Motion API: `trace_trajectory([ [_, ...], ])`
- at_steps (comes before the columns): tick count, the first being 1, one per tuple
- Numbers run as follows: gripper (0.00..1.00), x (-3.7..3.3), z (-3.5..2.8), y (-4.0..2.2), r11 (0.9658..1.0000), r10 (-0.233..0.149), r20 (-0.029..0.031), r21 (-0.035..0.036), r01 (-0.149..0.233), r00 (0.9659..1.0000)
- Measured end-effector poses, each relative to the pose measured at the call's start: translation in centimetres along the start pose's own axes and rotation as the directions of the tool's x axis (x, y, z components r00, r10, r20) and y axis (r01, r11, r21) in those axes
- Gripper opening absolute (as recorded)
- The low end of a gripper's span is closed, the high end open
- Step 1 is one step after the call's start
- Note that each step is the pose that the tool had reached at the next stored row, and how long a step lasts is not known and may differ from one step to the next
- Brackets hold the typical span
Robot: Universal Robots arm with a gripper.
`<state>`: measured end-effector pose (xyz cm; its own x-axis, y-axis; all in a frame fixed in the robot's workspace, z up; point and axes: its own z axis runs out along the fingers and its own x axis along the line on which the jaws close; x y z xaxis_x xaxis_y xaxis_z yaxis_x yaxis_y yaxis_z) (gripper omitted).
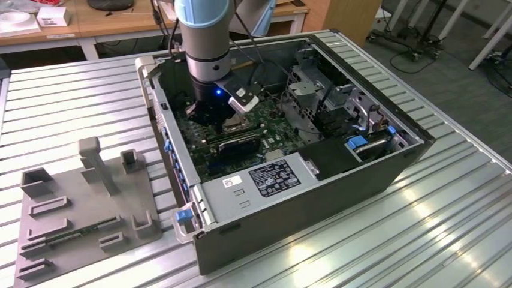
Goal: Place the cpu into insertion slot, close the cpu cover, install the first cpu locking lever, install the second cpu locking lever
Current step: 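Install the second cpu locking lever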
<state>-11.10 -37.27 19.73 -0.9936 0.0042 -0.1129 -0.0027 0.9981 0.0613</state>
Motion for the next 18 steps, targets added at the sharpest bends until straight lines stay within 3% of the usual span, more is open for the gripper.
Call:
trace_trajectory([
  [8, 0.11, 0.49, 0.18, 0.03, 1.0, -0.001, 0.0081, -0.0002, 0.001, 1.0],
  [18, 0.11, 0.7, 0.14, 0.03, 1.0, -0.001, 0.0071, -0.0001, 0.001, 1.0],
])
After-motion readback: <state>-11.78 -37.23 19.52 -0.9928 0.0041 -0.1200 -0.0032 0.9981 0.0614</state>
